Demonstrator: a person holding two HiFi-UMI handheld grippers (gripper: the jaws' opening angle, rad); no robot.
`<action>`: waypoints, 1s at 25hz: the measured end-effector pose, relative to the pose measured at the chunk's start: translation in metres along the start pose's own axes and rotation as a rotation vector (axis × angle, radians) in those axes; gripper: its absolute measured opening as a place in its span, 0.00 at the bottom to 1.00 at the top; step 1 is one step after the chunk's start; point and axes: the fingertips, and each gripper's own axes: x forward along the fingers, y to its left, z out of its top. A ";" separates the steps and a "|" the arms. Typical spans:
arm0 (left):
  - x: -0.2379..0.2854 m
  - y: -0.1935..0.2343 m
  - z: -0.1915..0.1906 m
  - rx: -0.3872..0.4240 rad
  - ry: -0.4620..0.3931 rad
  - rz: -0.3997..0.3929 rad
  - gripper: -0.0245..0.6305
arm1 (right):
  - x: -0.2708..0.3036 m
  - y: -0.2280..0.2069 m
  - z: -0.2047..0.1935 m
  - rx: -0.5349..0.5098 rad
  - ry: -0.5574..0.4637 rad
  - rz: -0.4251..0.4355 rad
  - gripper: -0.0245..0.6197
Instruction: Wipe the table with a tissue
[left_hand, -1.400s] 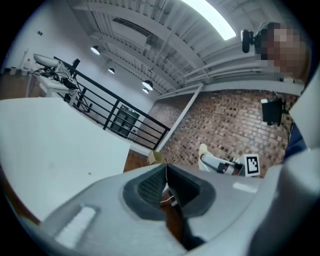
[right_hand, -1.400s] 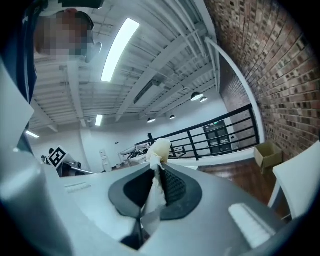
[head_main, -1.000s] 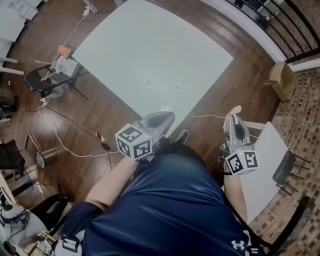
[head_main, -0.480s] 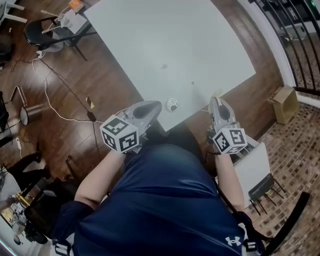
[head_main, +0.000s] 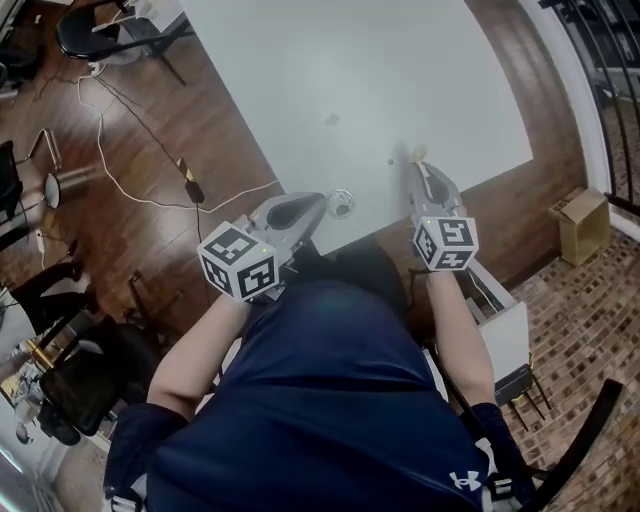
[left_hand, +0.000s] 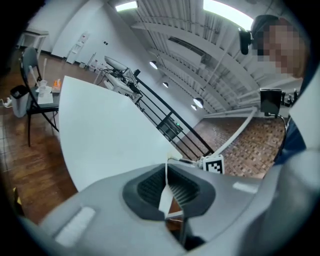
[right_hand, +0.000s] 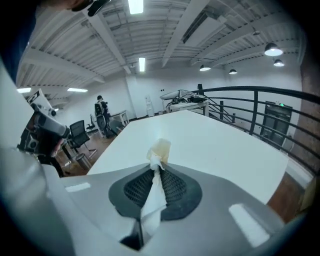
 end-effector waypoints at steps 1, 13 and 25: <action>0.002 0.001 -0.001 -0.009 -0.003 0.005 0.05 | 0.006 0.000 -0.005 -0.033 0.025 0.000 0.06; -0.006 0.020 -0.014 -0.112 -0.052 0.071 0.05 | 0.047 0.001 -0.026 -0.385 0.204 0.045 0.06; -0.016 0.035 -0.010 -0.163 -0.092 0.093 0.05 | 0.051 0.006 -0.036 -0.379 0.257 0.070 0.06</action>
